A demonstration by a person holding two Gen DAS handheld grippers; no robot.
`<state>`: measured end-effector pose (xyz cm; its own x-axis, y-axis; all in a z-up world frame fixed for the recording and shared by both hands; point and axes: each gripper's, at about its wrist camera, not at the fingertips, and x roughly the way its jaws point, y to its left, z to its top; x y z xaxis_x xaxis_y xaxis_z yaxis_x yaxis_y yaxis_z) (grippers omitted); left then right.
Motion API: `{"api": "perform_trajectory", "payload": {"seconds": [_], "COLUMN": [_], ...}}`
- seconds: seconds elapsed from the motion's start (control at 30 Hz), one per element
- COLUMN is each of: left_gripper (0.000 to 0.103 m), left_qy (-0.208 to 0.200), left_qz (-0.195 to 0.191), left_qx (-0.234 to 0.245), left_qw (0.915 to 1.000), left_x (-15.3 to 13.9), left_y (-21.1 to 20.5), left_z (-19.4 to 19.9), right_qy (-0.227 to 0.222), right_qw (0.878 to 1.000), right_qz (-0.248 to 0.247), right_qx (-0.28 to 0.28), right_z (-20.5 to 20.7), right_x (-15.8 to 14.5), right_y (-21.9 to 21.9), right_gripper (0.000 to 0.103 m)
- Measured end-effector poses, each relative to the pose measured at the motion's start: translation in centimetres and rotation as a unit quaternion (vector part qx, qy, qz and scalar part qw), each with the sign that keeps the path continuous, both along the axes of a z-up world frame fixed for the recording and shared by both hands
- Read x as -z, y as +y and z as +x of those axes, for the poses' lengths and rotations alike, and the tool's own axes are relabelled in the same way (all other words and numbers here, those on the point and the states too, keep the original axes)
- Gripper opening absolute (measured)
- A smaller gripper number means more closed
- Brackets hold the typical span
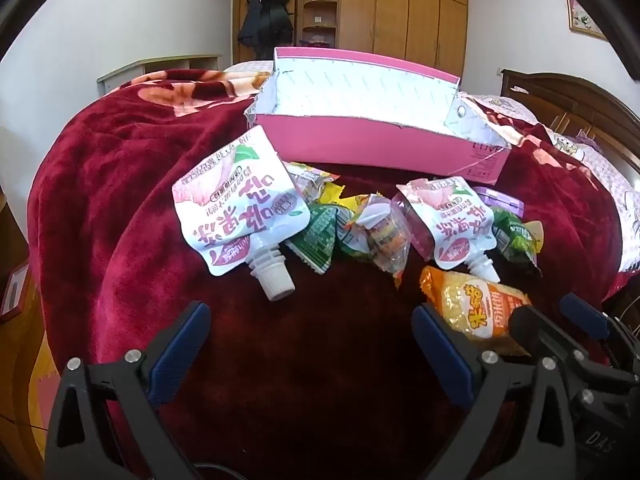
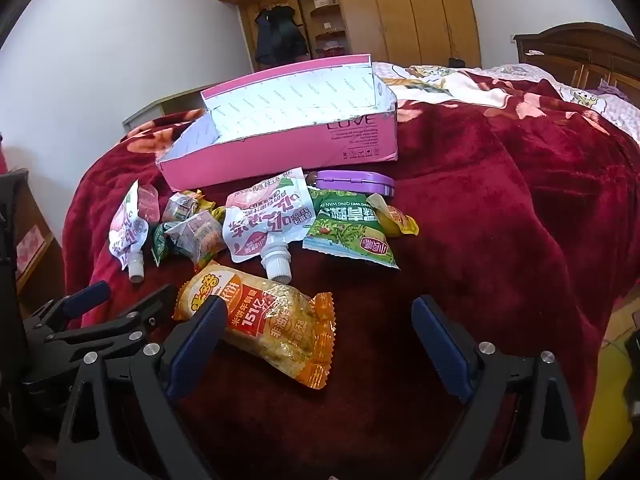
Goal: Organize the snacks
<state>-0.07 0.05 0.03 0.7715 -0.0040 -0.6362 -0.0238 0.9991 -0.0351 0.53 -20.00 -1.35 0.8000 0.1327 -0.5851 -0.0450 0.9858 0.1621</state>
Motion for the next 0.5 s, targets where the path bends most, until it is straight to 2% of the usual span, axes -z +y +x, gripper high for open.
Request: {"api": "perform_trajectory", "payload": {"seconds": [0.5], "left_gripper": [0.103], "left_qy": [0.007], "left_qz": [-0.001], "left_qx": [0.000], "left_qw": [1.0000], "left_x": [0.8], "left_y": [-0.7], "left_z": [0.1], "right_qy": [0.002], "right_qw": [1.000], "right_qz": [0.000], "right_qx": [0.000], "right_z": [0.0], "right_x": [0.1], "right_y": [0.0], "right_gripper": [0.095]}}
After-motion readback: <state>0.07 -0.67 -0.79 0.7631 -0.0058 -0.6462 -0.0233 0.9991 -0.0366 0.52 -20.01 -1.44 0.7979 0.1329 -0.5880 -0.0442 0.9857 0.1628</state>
